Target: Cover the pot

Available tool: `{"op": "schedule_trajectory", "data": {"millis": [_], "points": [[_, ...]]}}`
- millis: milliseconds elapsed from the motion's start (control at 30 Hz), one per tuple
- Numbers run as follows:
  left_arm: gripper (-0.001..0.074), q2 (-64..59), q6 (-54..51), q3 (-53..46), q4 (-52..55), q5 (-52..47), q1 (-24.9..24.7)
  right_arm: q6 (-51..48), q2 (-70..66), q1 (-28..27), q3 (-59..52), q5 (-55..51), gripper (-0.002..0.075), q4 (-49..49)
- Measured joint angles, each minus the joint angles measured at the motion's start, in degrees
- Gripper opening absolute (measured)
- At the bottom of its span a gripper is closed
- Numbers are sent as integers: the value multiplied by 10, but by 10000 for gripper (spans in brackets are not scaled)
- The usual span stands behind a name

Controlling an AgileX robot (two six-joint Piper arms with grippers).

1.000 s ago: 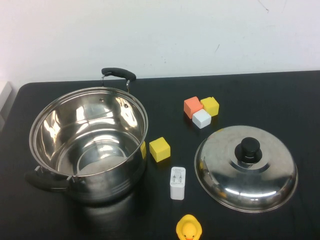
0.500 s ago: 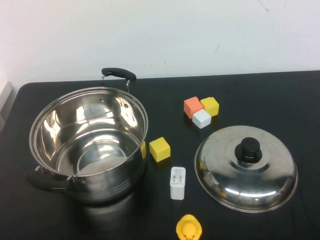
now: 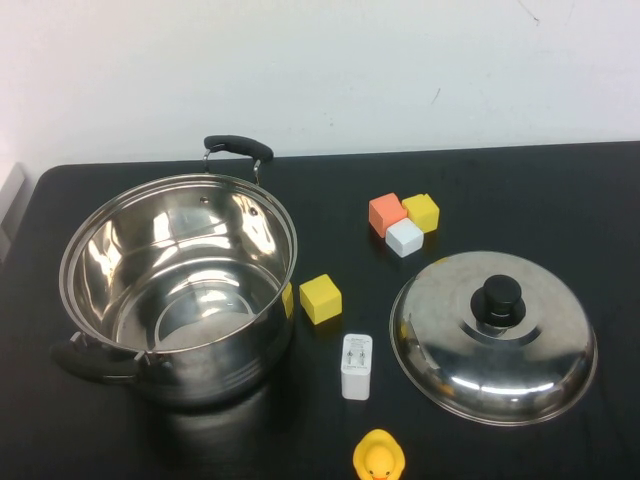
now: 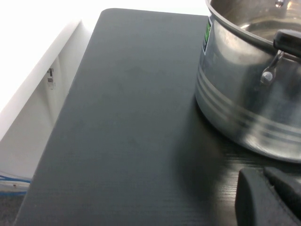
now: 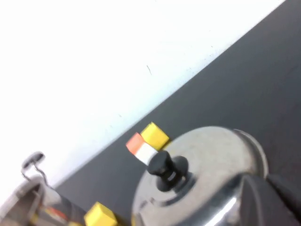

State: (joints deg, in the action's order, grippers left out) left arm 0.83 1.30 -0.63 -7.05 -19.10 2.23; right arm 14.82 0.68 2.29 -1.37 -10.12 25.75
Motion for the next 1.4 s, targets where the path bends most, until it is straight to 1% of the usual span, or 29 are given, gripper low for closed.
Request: {"op": "schedule_trajectory", "data": {"millis": [67,167,333,433,500,567,667,733,767,867,933,1000,1033,1133,1233,1400], "points": [[-2,0,0,0,0,0,0,-45,0,0,20,-17,-2,1],[-3,0,0,0,0,0,0,-148,-7,5,76,-49,-2,1],[-2,0,0,0,0,0,0,-341,-99,5,186,-106,-2,11],[-2,0,0,0,0,0,0,-438,-174,5,230,-100,-2,50],[-2,0,0,0,-1,0,0,-463,-226,5,242,-68,-2,51],[-2,0,0,0,-1,0,0,-431,-274,10,248,-21,-2,-3],[-2,0,0,0,-1,0,0,-288,-349,32,251,87,15,-133],[-2,0,0,0,-1,0,0,-199,-407,53,252,187,62,-201],[-2,0,0,0,-1,0,0,-177,-439,65,252,241,91,-222],[-2,0,0,0,-1,0,0,-140,-540,103,255,394,240,-254],[-2,0,0,0,-1,0,0,-135,-618,131,256,486,372,-261],[-2,0,0,0,-1,0,0,-134,-689,156,256,550,482,-271],[-2,0,0,0,-1,0,0,-134,-726,168,257,581,516,-279],[-2,0,0,0,-1,0,0,-132,-823,194,264,662,560,-300],[-2,0,0,0,-1,0,0,-132,-899,204,278,724,573,-313],[-2,0,0,0,-1,0,0,-135,-991,204,296,746,578,-294]]}}
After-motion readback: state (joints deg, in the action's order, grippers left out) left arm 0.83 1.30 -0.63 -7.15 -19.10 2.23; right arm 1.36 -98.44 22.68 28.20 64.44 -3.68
